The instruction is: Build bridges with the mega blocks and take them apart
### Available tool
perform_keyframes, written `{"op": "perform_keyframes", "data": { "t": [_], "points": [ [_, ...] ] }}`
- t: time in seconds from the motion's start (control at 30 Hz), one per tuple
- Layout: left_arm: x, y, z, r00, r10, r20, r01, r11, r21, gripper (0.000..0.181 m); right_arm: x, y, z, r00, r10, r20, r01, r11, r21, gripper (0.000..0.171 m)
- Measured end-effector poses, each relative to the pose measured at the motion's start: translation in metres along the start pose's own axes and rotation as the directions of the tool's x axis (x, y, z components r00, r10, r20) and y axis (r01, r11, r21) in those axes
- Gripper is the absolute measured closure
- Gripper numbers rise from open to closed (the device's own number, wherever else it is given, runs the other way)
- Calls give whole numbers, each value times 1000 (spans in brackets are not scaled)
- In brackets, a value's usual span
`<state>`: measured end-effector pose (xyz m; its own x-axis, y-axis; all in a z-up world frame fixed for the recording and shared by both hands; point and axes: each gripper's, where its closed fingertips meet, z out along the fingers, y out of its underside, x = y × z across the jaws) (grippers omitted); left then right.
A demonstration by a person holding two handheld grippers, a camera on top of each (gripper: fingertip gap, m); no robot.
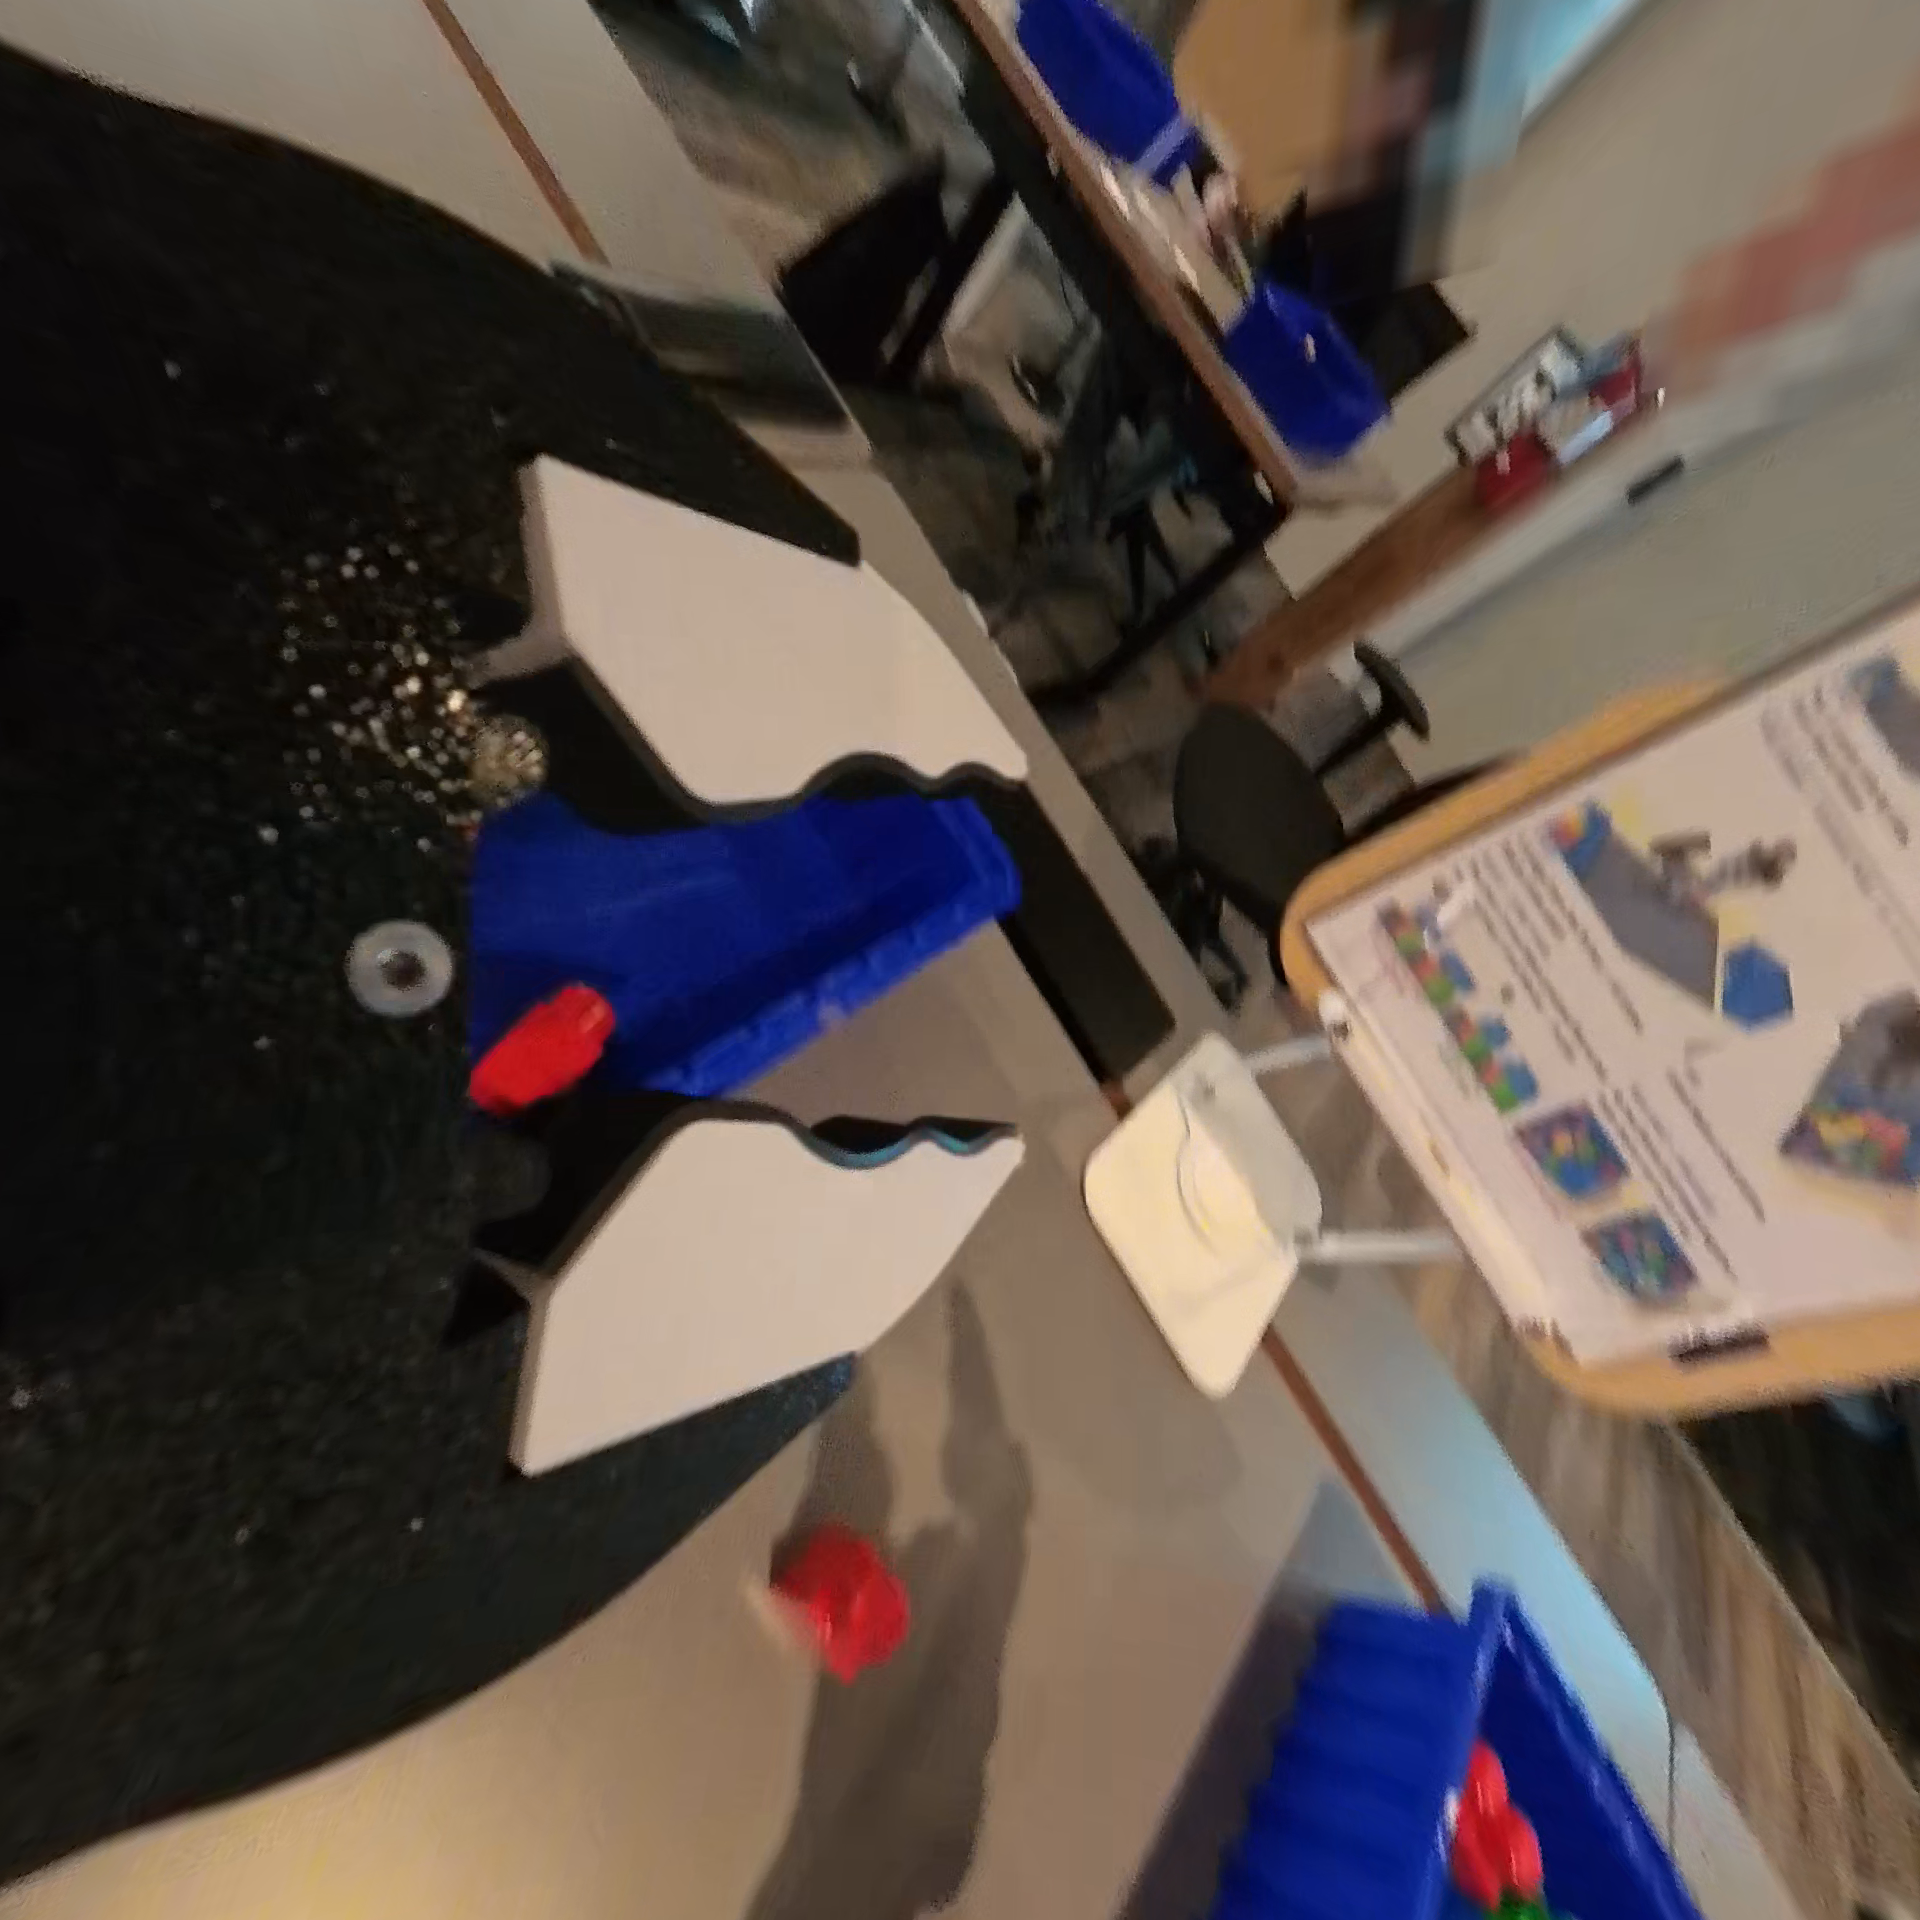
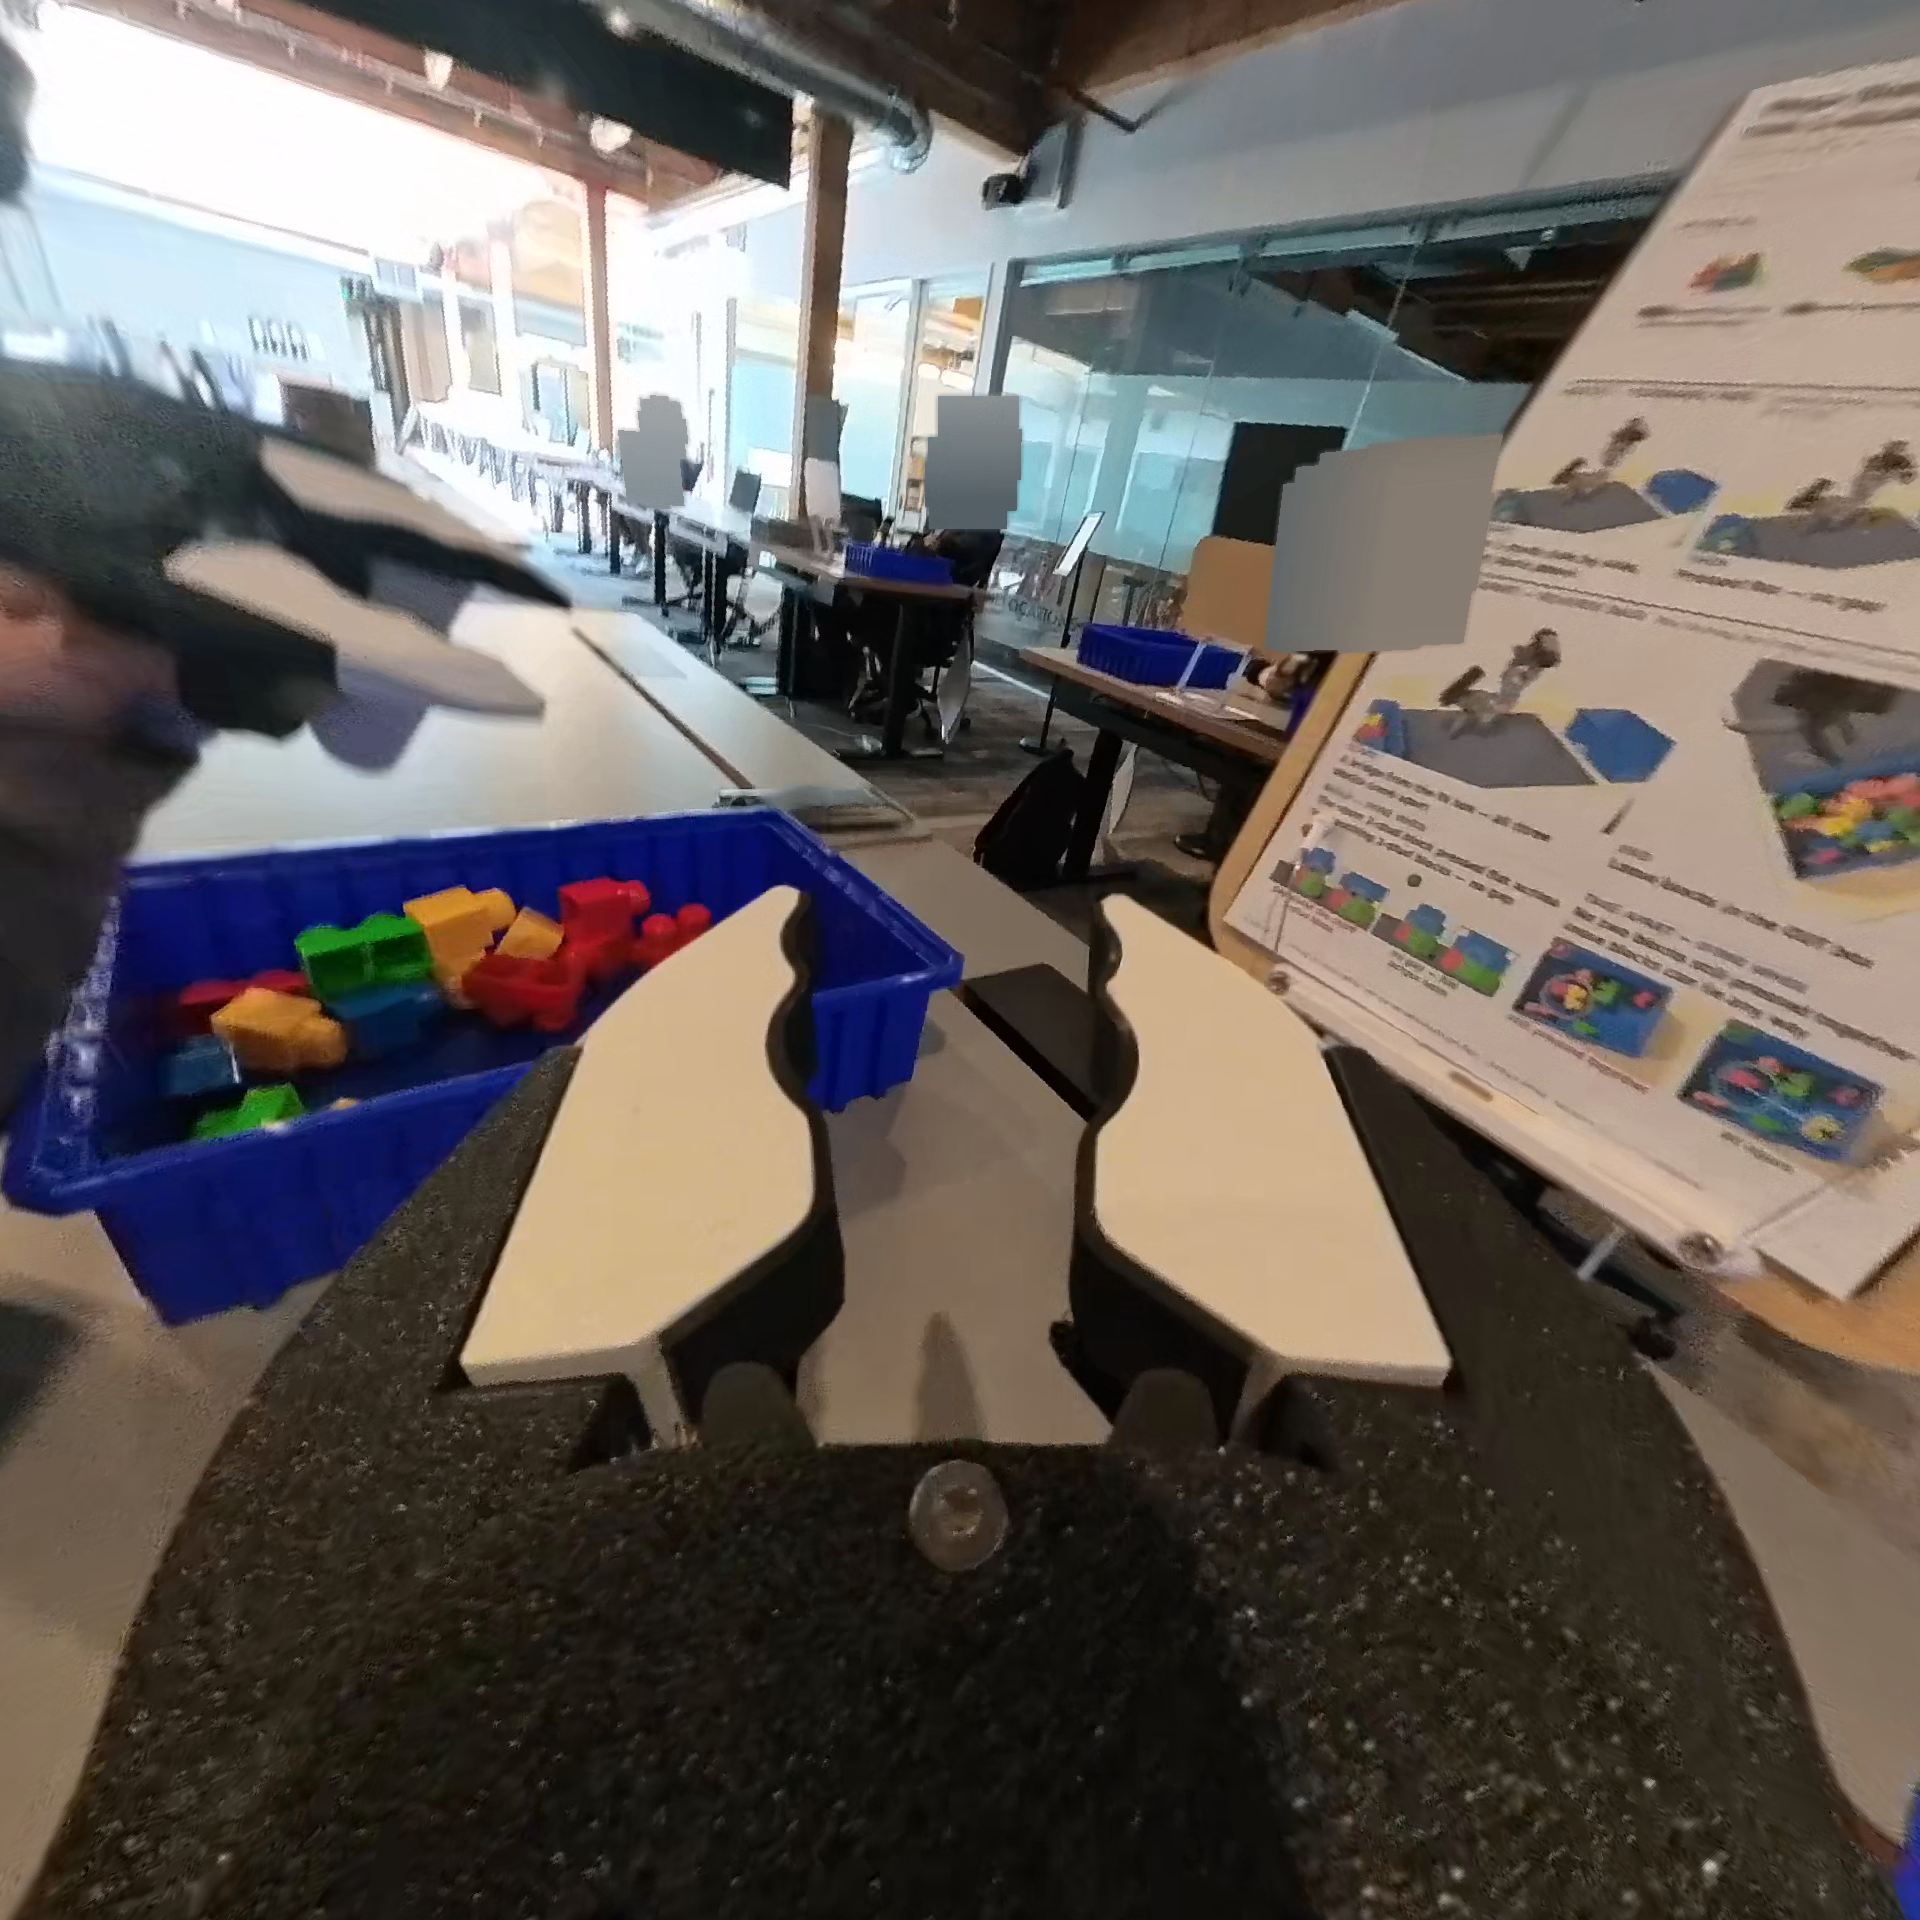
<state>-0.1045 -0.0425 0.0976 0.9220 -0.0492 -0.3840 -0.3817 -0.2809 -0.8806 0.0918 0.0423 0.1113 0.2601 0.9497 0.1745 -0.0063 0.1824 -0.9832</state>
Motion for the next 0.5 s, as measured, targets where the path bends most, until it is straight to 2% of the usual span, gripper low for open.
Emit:
{"op": "perform_keyframes", "data": {
  "t": [0.07, 0.13, 0.17, 0.27, 0.37, 0.43, 0.5],
  "points": [
    [-28, 9, -13, 998, -11, 63, 11, 1000, 4, 126, -12, 7, 15, 998, -55, 27, 56, 997, -43, 122],
    [-48, 21, -24, 997, -30, 65, 29, 999, 20, 148, -27, 14, 34, 992, -110, 61, 115, 991, -69, 122],
    [-56, 27, -27, 997, -53, 54, 51, 998, 35, 153, -37, 18, 44, 988, -129, 84, 135, 988, -79, 124],
    [-76, 48, -33, 989, -143, 28, 142, 989, 28, 153, -85, 39, 80, 967, -121, 223, 152, 980, -127, 125],
    [-96, 71, -37, 989, -133, 57, 134, 991, -18, 152, -138, 75, 117, 918, -48, 393, 155, 957, -245, 124],
    [-113, 76, -41, 980, -162, 112, 164, 986, -7, 152, -164, 92, 146, 881, -31, 473, 197, 931, -307, 123],
    [-118, 75, -45, 979, -182, 94, 180, 983, 31, 153, -185, 100, 182, 834, -41, 550, 264, 905, -333, 122]
  ]
}}
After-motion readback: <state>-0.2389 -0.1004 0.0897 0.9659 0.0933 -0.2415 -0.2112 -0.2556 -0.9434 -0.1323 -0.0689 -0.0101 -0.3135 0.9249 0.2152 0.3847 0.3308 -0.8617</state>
